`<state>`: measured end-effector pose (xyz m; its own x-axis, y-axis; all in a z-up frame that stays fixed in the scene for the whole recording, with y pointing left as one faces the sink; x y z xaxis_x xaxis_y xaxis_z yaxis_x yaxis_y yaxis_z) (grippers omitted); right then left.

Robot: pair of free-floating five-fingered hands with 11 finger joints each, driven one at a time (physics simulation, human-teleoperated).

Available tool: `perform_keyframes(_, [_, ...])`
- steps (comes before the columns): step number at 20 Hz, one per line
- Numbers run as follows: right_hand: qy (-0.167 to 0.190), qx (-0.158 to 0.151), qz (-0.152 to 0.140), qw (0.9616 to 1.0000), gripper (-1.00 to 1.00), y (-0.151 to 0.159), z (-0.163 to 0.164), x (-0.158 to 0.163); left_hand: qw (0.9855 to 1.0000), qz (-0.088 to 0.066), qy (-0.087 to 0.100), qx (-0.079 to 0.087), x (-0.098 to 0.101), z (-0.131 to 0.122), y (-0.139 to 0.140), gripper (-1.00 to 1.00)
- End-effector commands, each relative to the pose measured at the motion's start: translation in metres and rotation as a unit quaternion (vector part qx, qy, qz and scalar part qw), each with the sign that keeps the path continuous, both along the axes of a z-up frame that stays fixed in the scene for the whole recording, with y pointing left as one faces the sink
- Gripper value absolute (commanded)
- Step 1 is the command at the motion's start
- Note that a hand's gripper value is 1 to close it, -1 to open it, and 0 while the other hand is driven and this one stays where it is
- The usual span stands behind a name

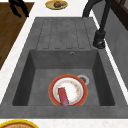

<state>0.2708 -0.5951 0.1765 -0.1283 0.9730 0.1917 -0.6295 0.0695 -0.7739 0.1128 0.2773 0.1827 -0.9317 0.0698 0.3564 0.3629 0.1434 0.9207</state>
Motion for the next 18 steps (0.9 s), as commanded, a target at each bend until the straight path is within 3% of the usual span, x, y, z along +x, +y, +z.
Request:
perform_keyframes(1, [0.040,0.000,0.003,0.9992,-1.00,-0.009,0.000,0.014,1.0000,0.000,0.000,0.000,0.000,0.000,0.000,0.00])
perform_keyframes(3, [0.030,-0.009,-0.021,0.9993,-1.00,-0.003,-0.016,0.005,1.0000,0.000,0.000,0.000,0.000,0.000,0.000,0.00])
perform_keyframes(5, [0.014,-0.026,-0.019,0.9994,-1.00,0.016,-0.025,-0.015,1.0000,0.000,0.000,0.000,0.000,0.000,0.000,0.00])
perform_keyframes(11, [0.017,-0.059,-0.033,0.9976,-1.00,0.039,-0.047,-0.015,1.0000,0.000,0.000,0.000,0.000,0.000,0.000,0.00])
perform_keyframes(15, [0.008,-0.061,-0.042,0.9972,-1.00,0.060,-0.063,-0.008,1.0000,0.000,0.000,0.000,0.000,0.000,0.000,0.00])
perform_keyframes(17, [0.008,-0.063,-0.024,0.9977,-1.00,0.052,-0.064,-0.008,1.0000,0.000,0.000,0.000,0.000,0.000,0.000,0.00])
perform_keyframes(18, [0.015,-0.052,-0.032,0.9980,-1.00,0.042,-0.056,-0.007,1.0000,0.000,0.000,0.000,0.000,0.000,0.000,0.00])
